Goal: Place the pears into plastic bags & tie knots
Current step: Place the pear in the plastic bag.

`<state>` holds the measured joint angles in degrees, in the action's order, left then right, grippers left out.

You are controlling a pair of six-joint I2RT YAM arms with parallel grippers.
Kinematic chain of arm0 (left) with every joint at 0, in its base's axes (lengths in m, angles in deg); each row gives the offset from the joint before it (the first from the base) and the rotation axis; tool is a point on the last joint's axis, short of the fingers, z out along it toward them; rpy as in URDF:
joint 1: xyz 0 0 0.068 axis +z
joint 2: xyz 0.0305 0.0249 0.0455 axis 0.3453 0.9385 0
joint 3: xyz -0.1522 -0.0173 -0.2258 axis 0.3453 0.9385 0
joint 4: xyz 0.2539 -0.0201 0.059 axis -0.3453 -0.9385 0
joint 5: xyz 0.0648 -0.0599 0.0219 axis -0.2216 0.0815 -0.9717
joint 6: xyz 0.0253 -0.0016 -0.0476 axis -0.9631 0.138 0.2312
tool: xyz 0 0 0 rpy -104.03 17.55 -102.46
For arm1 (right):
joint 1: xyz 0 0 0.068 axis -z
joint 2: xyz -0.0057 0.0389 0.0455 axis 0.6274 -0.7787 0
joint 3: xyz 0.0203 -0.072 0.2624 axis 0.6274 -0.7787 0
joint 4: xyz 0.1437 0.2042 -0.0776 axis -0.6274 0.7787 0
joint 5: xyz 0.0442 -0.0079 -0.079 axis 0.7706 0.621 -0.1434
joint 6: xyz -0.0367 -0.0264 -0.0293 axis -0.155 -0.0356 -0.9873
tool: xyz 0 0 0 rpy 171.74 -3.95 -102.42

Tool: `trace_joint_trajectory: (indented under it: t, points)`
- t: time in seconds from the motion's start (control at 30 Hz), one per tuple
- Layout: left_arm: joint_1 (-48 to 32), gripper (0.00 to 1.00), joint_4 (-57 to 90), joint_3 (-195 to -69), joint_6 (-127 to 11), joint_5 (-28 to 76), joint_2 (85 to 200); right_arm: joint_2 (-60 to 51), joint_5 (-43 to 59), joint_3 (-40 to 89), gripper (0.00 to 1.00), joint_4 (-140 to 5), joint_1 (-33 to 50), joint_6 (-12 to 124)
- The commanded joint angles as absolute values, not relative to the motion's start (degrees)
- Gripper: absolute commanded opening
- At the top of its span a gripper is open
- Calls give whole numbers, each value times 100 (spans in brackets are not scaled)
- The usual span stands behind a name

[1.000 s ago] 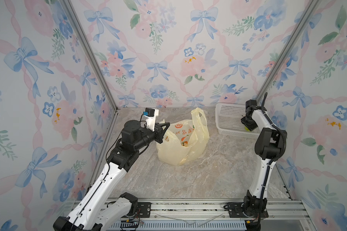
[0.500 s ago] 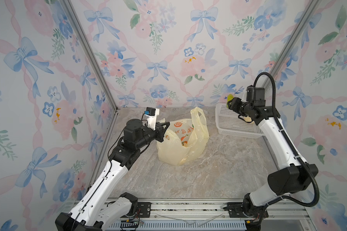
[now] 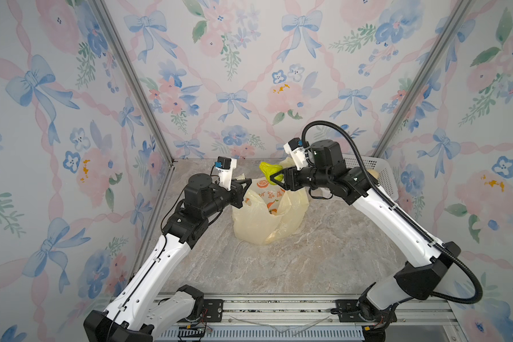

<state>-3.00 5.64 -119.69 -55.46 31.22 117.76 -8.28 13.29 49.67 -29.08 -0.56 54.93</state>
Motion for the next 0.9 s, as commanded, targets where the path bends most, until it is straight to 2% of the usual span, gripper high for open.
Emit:
trace_joint_trajectory:
  t: [0.0,0.2,0.33,0.37,0.47,0.6,0.73,0.87]
  points:
    - [-278,0,642,-12125,-5682,3259,11723,-1261,1456,4862,49,-2461,-256,5210]
    - [-287,0,644,-12138,-5667,3309,11663,-1875,1830,4539,48,-2476,-371,4967]
    - [-283,0,668,-12122,-5649,3299,11653,-2399,1864,4664,53,-2322,-419,4816]
    - [-286,0,677,-12111,-5649,3307,11641,-2509,1867,4745,55,-2264,-419,4820]
    - [-285,0,675,-12099,-5662,3299,11628,-2764,1964,5079,69,-2036,-424,4806]
    - [-287,0,673,-12077,-5658,3224,11597,-2426,1992,4980,80,-2338,-370,4916]
    - [-284,0,675,-12066,-5666,3160,11607,-1906,2369,4922,81,-2468,-44,5153]
    - [-283,0,676,-12038,-5640,3093,11624,-1303,3201,4771,78,-2710,593,5556]
